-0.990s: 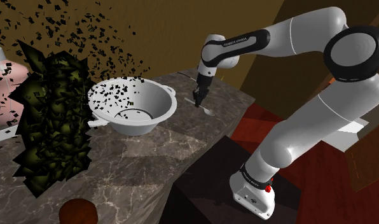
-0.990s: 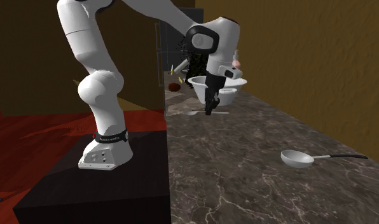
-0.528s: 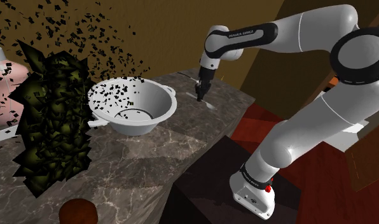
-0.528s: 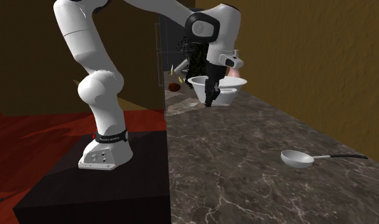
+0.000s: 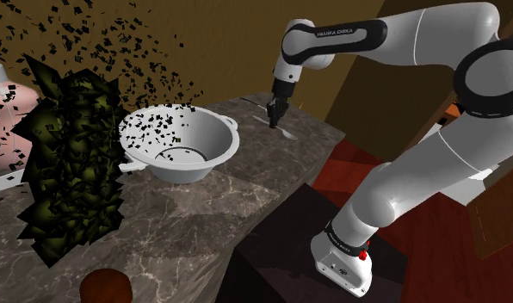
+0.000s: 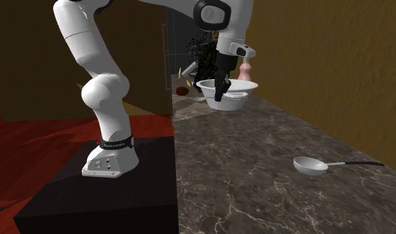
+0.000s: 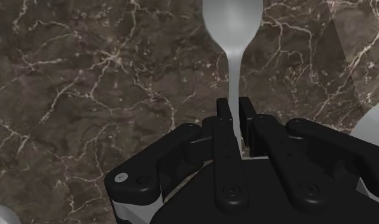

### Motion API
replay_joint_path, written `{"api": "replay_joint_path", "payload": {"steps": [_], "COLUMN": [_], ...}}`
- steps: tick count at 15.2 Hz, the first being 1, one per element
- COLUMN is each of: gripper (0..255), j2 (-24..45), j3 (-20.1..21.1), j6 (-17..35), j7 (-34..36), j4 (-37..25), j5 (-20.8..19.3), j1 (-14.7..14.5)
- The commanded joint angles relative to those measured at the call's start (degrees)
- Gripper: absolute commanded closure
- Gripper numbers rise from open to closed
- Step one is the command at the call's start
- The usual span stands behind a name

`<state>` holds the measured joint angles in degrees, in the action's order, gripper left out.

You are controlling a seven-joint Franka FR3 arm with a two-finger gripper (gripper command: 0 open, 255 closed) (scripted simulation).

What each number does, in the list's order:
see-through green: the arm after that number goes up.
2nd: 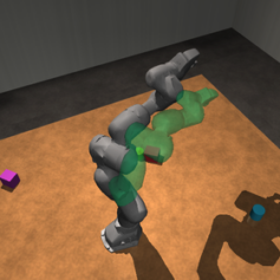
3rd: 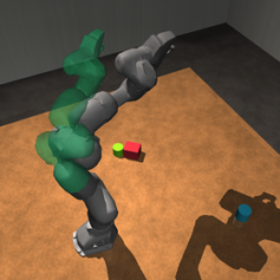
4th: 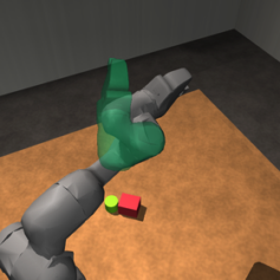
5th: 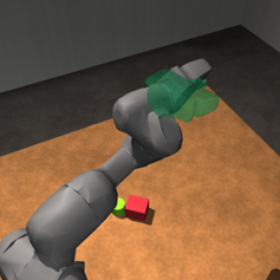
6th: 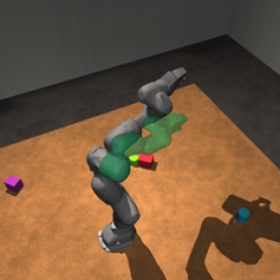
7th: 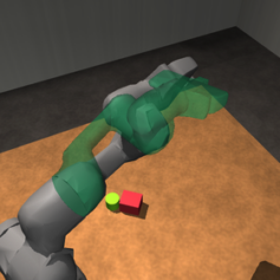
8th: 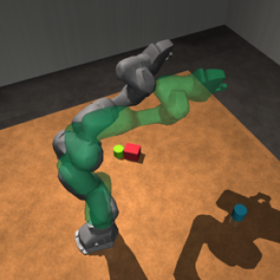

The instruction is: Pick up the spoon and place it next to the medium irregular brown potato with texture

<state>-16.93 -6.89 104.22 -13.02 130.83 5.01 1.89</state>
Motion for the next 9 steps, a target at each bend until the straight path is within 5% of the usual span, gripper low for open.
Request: {"api": "replay_joint_path", "payload": {"steps": [1, 9], "gripper": [255, 255], "j2": [-0.22, -4.41], "j3": [-0.07, 7.48], "j6": [-1.35, 0.16], "j7": [0.02, 10.66], "j4": [-1.1, 3.23], "j5": [-0.1, 4.22], "j1": [0.07, -5.0]}}
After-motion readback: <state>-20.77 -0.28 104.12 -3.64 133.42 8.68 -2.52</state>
